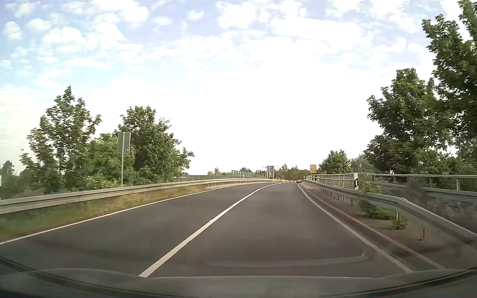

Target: Follow the waypoints while adhering to traffic rules and regulations

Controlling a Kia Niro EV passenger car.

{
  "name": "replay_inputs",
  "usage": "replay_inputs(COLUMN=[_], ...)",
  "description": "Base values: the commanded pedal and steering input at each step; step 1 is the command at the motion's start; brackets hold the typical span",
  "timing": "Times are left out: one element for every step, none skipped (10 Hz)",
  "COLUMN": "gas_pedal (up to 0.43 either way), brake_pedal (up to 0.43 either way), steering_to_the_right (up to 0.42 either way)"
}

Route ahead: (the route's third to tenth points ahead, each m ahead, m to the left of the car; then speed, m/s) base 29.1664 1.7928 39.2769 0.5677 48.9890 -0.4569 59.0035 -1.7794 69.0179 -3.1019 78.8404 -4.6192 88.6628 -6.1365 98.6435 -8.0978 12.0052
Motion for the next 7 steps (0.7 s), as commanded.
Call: replay_inputs(gas_pedal=[0.311,0.311,0.311,0.311,0.311,0.311,0.311], brake_pedal=[0.024,0.024,0.024,0.024,0.024,0.024,0.024], steering_to_the_right=[0.033,0.031,0.029,0.028,0.026,0.025,0.024])
